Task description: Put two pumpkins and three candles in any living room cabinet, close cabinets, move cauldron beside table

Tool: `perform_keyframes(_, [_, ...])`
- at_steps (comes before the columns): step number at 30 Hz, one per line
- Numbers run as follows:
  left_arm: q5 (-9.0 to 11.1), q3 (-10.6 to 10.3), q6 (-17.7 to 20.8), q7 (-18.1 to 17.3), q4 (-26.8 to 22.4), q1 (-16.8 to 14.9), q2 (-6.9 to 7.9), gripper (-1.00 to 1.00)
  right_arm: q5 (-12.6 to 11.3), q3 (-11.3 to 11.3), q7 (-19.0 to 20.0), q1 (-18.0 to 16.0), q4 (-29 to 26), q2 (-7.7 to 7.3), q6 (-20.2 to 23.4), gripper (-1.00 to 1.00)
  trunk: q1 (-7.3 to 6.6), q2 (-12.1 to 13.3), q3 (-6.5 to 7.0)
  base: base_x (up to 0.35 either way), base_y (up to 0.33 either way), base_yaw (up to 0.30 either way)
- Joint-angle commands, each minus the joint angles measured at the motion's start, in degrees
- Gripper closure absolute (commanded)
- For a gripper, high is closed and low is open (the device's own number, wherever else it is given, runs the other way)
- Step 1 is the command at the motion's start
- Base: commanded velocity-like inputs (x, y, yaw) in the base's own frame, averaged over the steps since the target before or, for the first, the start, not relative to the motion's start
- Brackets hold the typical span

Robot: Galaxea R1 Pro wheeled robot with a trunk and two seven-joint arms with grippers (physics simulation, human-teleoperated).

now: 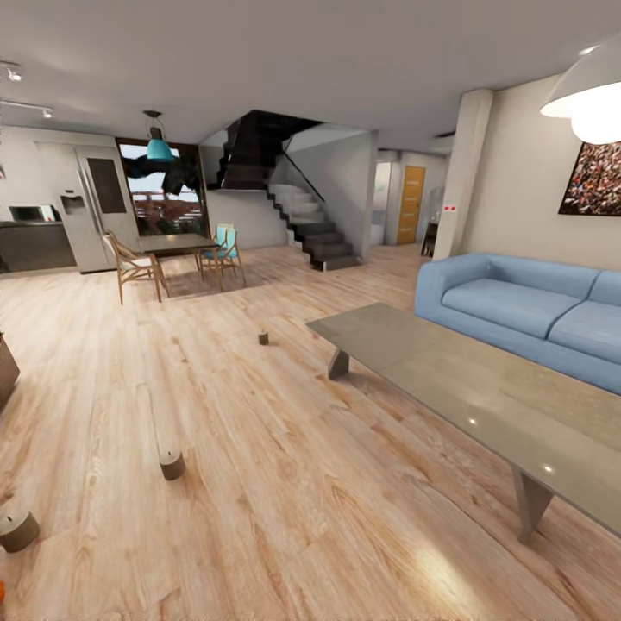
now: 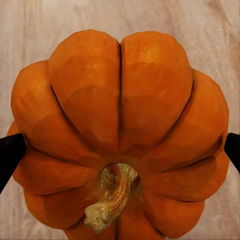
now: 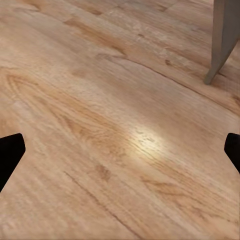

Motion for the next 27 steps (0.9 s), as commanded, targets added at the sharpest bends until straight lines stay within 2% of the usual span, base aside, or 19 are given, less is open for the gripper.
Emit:
perform_keyframes(1, [0.0,-0.3,-0.1,0.5,0.0,0.0,0.0,1.0,-0.1,-0.2,0.1,0.0,0.0,0.03,-0.2,-1.0,-0.01,0.0,-0.14,0.0,0.0,0.076])
perform_keyframes(14, [0.0,-0.3,-0.1,0.5,0.0,0.0,0.0,1.0,-0.1,-0.2,0.2,0.0,0.0,0.04,-0.3,-1.0,-0.01,0.0,-1.09,0.0,0.0,0.154])
perform_keyframes(21, [0.0,-0.3,-0.1,0.5,0.0,0.0,0.0,1.0,-0.1,-0.1,0.2,0.0,0.0,0.15,-0.3,-1.0,-0.01,0.0,-1.16,0.0,0.0,0.058])
perform_keyframes(27, [0.0,-0.3,-0.1,0.5,0.0,0.0,0.0,1.0,-0.2,-0.1,0.2,0.0,0.0,0.21,-0.5,-1.0,-0.01,0.0,-1.16,0.0,0.0,0.208])
